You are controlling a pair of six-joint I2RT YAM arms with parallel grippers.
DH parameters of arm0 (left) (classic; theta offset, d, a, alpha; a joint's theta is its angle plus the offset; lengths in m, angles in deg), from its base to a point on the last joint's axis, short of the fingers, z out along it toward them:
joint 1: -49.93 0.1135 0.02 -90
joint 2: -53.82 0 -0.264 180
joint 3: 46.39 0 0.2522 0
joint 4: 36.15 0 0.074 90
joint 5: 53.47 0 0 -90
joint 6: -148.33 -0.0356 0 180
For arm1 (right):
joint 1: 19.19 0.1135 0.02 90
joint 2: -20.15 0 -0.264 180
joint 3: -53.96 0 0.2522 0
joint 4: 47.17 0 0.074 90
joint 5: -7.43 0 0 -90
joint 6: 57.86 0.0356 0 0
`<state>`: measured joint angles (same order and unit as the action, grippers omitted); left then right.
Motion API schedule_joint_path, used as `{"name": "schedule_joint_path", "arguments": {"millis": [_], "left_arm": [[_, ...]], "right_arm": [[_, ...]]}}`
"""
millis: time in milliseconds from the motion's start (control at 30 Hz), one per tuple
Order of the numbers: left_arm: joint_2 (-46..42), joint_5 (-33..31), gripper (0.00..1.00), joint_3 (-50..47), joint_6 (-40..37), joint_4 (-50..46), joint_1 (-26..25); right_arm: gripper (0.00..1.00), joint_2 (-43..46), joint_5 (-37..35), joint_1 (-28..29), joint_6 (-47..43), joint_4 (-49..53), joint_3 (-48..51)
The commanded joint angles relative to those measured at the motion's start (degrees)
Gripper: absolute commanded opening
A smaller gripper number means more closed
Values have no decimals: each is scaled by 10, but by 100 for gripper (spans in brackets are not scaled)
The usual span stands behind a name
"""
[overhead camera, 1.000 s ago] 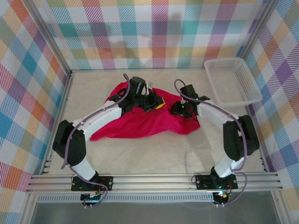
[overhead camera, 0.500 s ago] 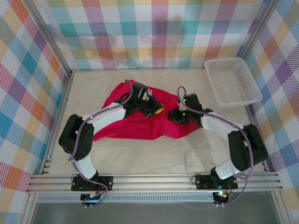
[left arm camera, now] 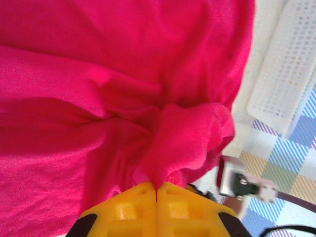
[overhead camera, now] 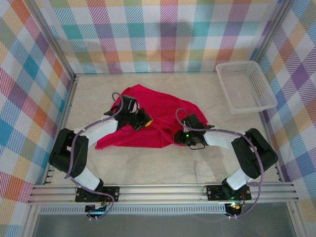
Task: Fold the inside-out t-shirt
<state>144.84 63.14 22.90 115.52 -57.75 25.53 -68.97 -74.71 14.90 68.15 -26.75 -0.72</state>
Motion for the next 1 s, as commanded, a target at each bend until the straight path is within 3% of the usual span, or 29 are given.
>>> {"name": "schedule_joint_path", "arguments": {"millis": [0, 133, 333, 467, 667, 800, 900, 967], "left_arm": [[-23, -10, 0, -15, -16, -1, 10], [-17, -5, 0, -19, -18, 4, 9], [-6, -9, 0, -22, -25, 2, -3], [-2, -10, 0, -23, -25, 5, -6], [-6, -8, 0, -19, -27, 1, -7], [-15, -11, 0, -18, -33, -11, -6], [-20, -13, 0, -19, -36, -15, -6], [-21, -13, 0, -19, -37, -17, -6]], "right_arm": [[35, 27, -67, -2, -29, 73, -5], [44, 68, -37, -2, -33, 100, -39], [37, 92, 3, 16, -16, 93, -87], [38, 53, -6, 39, -20, 98, -127], [52, -27, -84, 56, -82, 113, -187], [53, -84, -99, 56, -115, 115, -218], [43, -110, -115, 57, -121, 123, -236], [23, -105, -140, 56, -121, 135, -245]]}}
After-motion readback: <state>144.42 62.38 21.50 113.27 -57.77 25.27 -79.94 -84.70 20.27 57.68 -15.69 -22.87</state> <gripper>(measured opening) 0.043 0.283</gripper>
